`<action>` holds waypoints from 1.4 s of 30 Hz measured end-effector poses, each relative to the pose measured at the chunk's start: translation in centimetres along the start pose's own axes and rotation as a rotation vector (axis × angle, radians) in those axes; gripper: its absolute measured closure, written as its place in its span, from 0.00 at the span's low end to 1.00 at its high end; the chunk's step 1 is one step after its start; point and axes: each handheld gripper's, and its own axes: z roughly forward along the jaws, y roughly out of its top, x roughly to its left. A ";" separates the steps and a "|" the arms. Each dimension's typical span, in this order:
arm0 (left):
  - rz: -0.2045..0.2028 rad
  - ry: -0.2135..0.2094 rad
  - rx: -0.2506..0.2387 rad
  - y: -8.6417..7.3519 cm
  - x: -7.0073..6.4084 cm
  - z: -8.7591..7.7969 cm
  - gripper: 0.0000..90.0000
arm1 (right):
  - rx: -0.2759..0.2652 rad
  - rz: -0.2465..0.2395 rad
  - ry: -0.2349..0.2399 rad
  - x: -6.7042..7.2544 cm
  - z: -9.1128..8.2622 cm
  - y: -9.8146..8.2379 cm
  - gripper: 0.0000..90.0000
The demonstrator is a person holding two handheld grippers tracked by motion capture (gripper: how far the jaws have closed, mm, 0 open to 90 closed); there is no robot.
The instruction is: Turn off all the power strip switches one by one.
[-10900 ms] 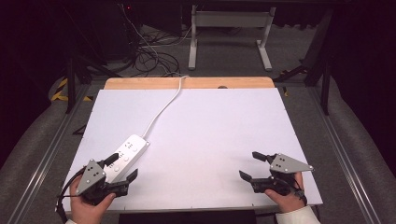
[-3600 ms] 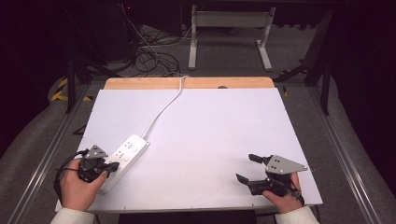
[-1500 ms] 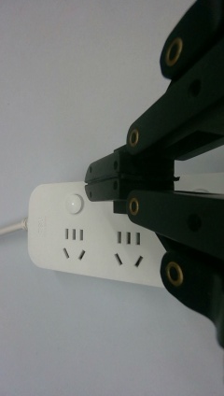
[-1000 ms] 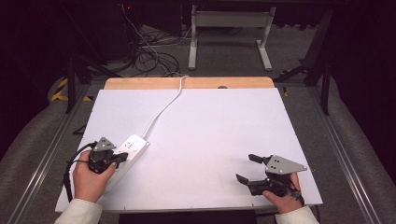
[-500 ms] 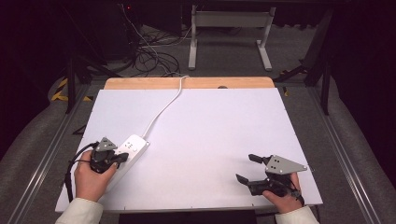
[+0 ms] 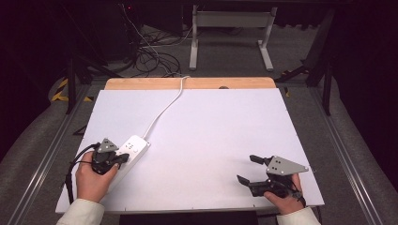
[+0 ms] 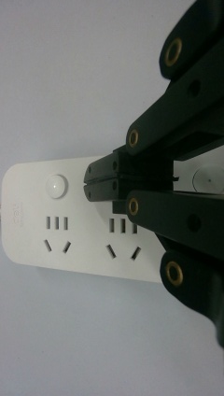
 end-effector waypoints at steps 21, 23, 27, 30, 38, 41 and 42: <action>0.003 0.015 0.005 0.0 -0.3 0.1 1.00 | 0.002 -0.001 0.003 0.1 0.0 0.0 0.20; 0.009 0.018 0.008 0.0 -0.3 0.1 1.00 | 0.000 -0.002 0.004 0.1 0.0 0.0 0.20; 0.000 0.013 0.006 -0.1 -0.2 0.1 1.00 | 0.000 -0.001 0.001 0.0 0.0 0.0 0.20; 0.002 0.021 -0.002 -0.1 -0.3 0.1 1.00 | 0.000 -0.002 0.003 0.1 0.0 0.0 0.20; -0.015 -0.014 -0.084 0.6 0.3 -2.0 1.00 | 0.002 0.008 0.000 -0.2 0.1 -0.1 0.20; -0.012 -0.022 -0.089 0.7 0.2 -1.9 1.00 | 0.006 0.003 0.003 -0.1 0.1 -0.1 0.20; -0.012 -0.029 -0.094 0.9 0.1 -1.9 1.00 | 0.006 0.002 0.001 -0.1 0.1 -0.1 0.20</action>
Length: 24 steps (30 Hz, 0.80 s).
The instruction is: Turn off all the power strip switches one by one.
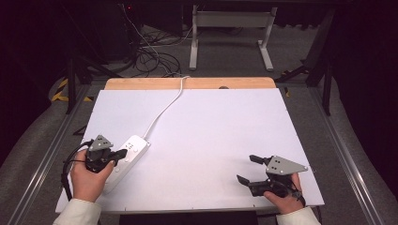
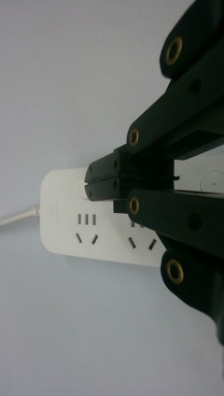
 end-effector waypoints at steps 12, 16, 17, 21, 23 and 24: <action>0.001 -0.022 0.012 2.1 -0.2 2.4 1.00 | 0.000 0.004 0.001 0.0 0.0 0.0 0.20; 0.000 -0.015 0.028 2.2 -0.1 3.1 1.00 | 0.003 0.003 -0.001 0.0 0.0 0.0 0.20; 0.000 -0.013 0.029 2.2 -0.1 3.2 1.00 | 0.002 0.004 0.000 0.0 0.0 0.0 0.20; 0.001 0.001 0.039 2.1 0.1 3.6 1.00 | 0.001 0.001 -0.002 0.0 0.0 0.0 0.20; 0.000 0.000 0.043 2.0 0.2 3.8 1.00 | 0.001 0.001 -0.002 0.0 -0.1 0.0 0.20; -0.006 0.003 0.047 1.9 0.2 3.9 1.00 | 0.000 0.001 -0.001 0.0 0.0 0.0 0.20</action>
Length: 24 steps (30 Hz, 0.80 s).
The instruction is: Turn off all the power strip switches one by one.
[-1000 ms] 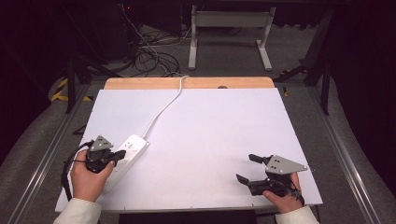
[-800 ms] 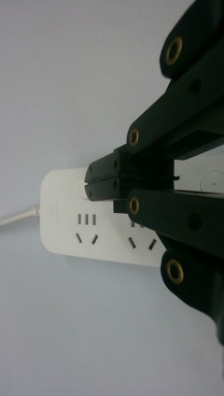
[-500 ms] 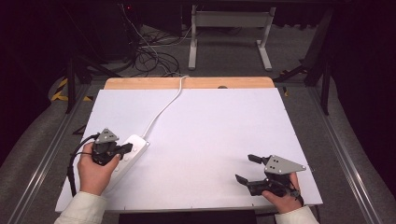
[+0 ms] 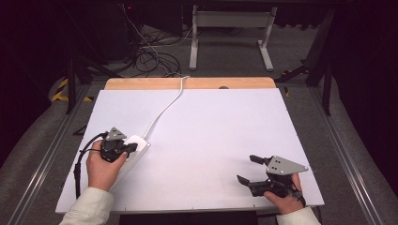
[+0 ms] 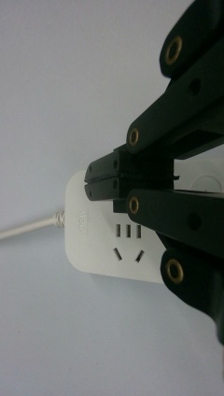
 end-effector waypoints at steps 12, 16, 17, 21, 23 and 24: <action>0.000 -0.001 0.005 -0.3 0.1 0.7 1.00 | 0.000 -0.003 -0.001 0.0 0.0 0.0 0.20; 0.005 0.013 0.005 -0.3 0.0 0.8 1.00 | -0.002 -0.002 0.002 0.0 0.0 0.0 0.20; 0.004 0.015 0.005 -0.3 0.0 0.8 1.00 | -0.001 -0.003 0.002 0.0 0.0 0.0 0.20; 0.002 0.019 0.011 -0.3 0.1 0.9 1.00 | -0.001 -0.001 0.002 0.0 0.0 0.0 0.20; -0.005 0.018 0.012 -0.3 0.1 1.0 1.00 | 0.000 -0.002 0.001 0.0 0.0 0.0 0.20; -0.011 0.016 0.013 -0.3 0.1 1.0 1.00 | 0.000 -0.003 0.002 0.0 0.0 0.0 0.20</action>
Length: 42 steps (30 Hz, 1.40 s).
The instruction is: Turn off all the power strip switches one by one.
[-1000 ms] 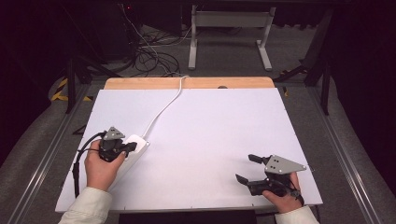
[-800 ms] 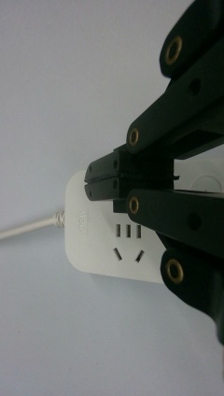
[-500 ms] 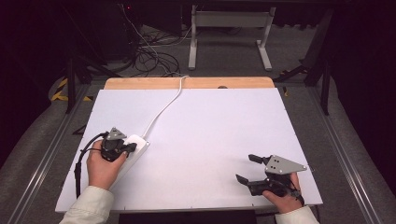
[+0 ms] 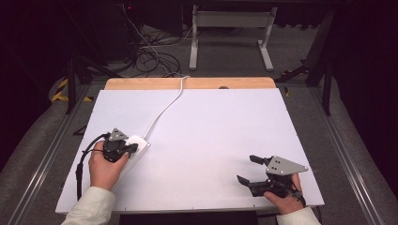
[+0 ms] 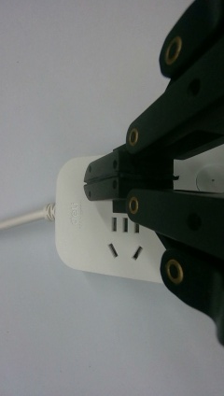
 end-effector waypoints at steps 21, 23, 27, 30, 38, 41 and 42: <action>0.027 0.045 -0.002 0.0 -0.5 0.1 1.00 | 0.002 -0.001 0.003 0.1 0.1 0.0 0.20; 0.023 0.044 0.002 -0.1 -0.5 0.0 1.00 | -0.001 0.003 0.003 0.0 0.0 0.0 0.20; 0.018 0.040 0.004 -0.2 -0.5 0.0 1.00 | 0.000 0.002 0.004 0.0 0.0 0.0 0.20; 0.018 0.037 0.007 -0.2 -0.5 0.0 1.00 | 0.001 0.002 0.005 0.0 0.1 0.0 0.20; -0.035 -0.002 -0.105 -0.4 0.3 -1.6 1.00 | -0.004 0.001 0.000 -0.1 -0.1 0.0 0.20; -0.046 -0.034 -0.166 -0.3 0.2 -3.1 1.00 | -0.003 0.003 -0.001 -0.2 -0.1 -0.1 0.20; -0.040 -0.039 -0.170 -0.2 -0.1 -3.3 1.00 | -0.003 0.006 0.000 -0.3 -0.1 -0.1 0.20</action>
